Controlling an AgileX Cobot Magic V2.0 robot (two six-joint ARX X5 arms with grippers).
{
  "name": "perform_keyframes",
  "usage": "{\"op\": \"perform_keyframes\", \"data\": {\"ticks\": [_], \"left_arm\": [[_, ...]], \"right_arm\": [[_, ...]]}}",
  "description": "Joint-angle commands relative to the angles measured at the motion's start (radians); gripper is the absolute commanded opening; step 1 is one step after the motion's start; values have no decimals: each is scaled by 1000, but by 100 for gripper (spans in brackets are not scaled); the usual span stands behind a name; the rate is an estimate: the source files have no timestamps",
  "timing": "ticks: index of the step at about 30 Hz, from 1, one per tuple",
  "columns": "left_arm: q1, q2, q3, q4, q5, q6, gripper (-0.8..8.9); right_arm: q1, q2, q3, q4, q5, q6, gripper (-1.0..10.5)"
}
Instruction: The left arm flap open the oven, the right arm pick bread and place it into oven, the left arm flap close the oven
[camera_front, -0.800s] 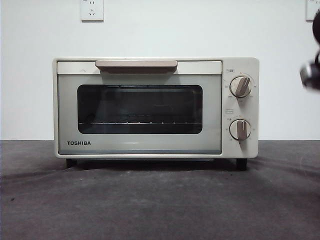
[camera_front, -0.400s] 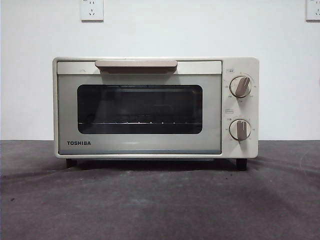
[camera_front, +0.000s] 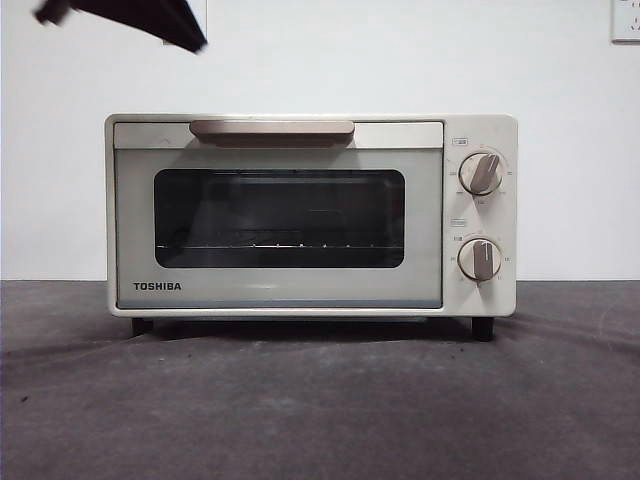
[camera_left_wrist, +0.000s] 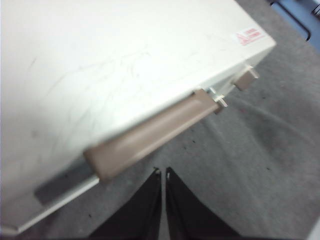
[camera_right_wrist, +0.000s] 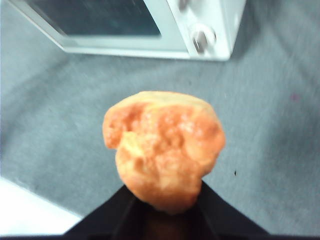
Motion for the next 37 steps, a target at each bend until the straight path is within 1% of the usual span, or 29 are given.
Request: {"op": "perform_keyframes", "data": {"ticks": [1,5,10,19,24,28,32,37], "left_arm": [[-16,81,66,9,-8,50,16],[-32,161,119,8,-9,76,16],[-43,220,138,31,-14,95,16],[-50,293,138,43,-16,97,15],[-63,298,138,8,-20,98,15],[-77,297,138,-48,-40,104,15],[-100,296,138,-121,-77,128,15],[-122,284,137,-173,-118,129,15]], "right_arm": [[5,-28,14,14,-4,6,86],[5,-55,14,14,-4,16,87],[5,-55,14,14,-5,22,87],[5,-55,14,14,-5,22,87],[5,-55,14,14,-5,22,86],[5,-55,14,14,-4,22,87],[5,-55,14,14,-4,22,87],[5,-55,14,14,-4,22,87]]}}
